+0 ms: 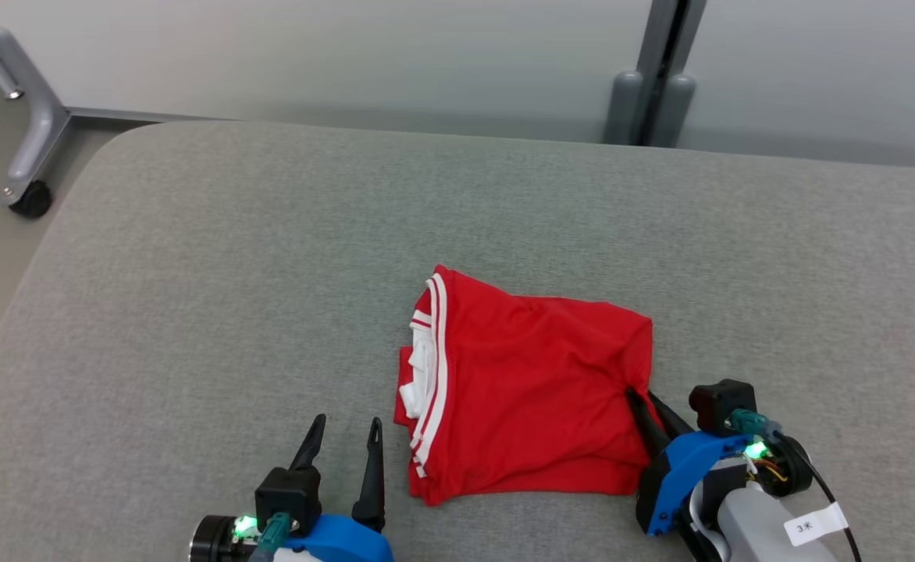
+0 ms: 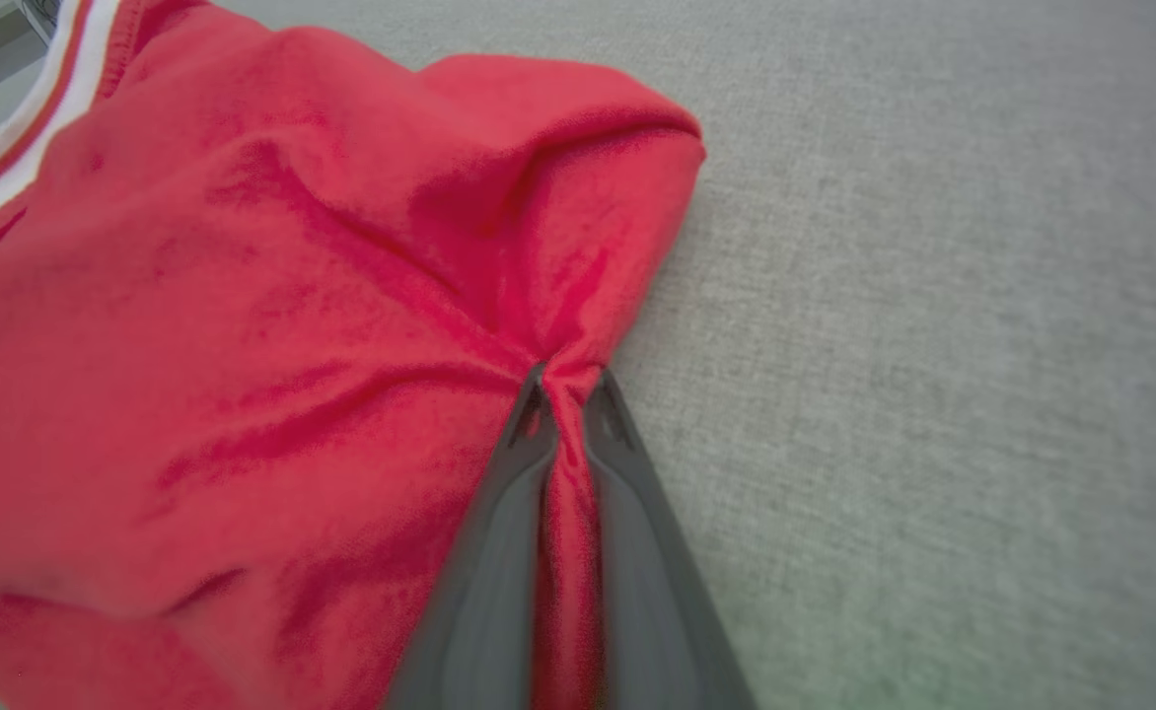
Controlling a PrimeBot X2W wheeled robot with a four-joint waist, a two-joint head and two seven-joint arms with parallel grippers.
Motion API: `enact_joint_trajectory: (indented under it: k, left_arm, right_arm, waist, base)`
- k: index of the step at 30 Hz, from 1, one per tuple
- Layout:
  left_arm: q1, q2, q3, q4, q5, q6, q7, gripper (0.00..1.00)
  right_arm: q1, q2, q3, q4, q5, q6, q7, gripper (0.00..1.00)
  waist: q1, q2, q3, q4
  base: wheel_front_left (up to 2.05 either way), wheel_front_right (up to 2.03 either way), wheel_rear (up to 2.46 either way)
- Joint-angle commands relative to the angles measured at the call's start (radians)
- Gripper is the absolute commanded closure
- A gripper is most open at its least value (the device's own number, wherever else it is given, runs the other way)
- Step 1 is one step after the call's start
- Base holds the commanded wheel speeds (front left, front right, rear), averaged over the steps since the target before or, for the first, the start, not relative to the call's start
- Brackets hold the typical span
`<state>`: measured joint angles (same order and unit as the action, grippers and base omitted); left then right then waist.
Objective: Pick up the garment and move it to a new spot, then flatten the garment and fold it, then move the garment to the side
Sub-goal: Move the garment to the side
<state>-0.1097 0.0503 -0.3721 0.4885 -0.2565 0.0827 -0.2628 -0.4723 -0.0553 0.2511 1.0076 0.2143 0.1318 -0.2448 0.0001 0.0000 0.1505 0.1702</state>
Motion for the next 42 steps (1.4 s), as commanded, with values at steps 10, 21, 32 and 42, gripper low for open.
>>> enact_joint_trajectory:
  k: [10, 21, 32, 42]
  left_arm:
    - [-0.017, 0.0, 0.024, 0.003, 0.006, -0.002, -0.002, 0.0]
    - [-0.06, 0.001, 0.027, 0.008, 0.021, -0.009, -0.002, 0.0]
    - [-0.079, 0.002, 0.034, 0.025, 0.038, -0.022, -0.002, 0.0]
    - [-0.085, 0.001, 0.034, 0.047, 0.066, -0.03, -0.002, 0.0]
  right_arm:
    - [0.03, -0.009, 0.019, 0.014, 0.031, -0.003, -0.015, 1.0]
    - [0.059, -0.019, 0.07, -0.061, 0.081, -0.002, -0.018, 1.0]
    - [0.064, -0.046, 0.064, -0.103, 0.096, -0.001, -0.019, 1.0]
    - [-0.09, -0.125, 0.033, -0.133, 0.037, -0.001, -0.019, 1.0]
  waist:
    - [-0.0001, 0.0, -0.04, -0.262]
    - [-0.0001, 0.0, -0.018, -0.576]
    - [-0.0001, 0.0, 0.01, -0.662]
    - [-0.0001, 0.0, 0.039, -0.623]
  base:
    - [0.0, 0.0, 0.0]
    - [0.0, 0.0, 0.0]
    - [0.0, 0.0, 0.0]
    - [0.0, 0.0, 0.0]
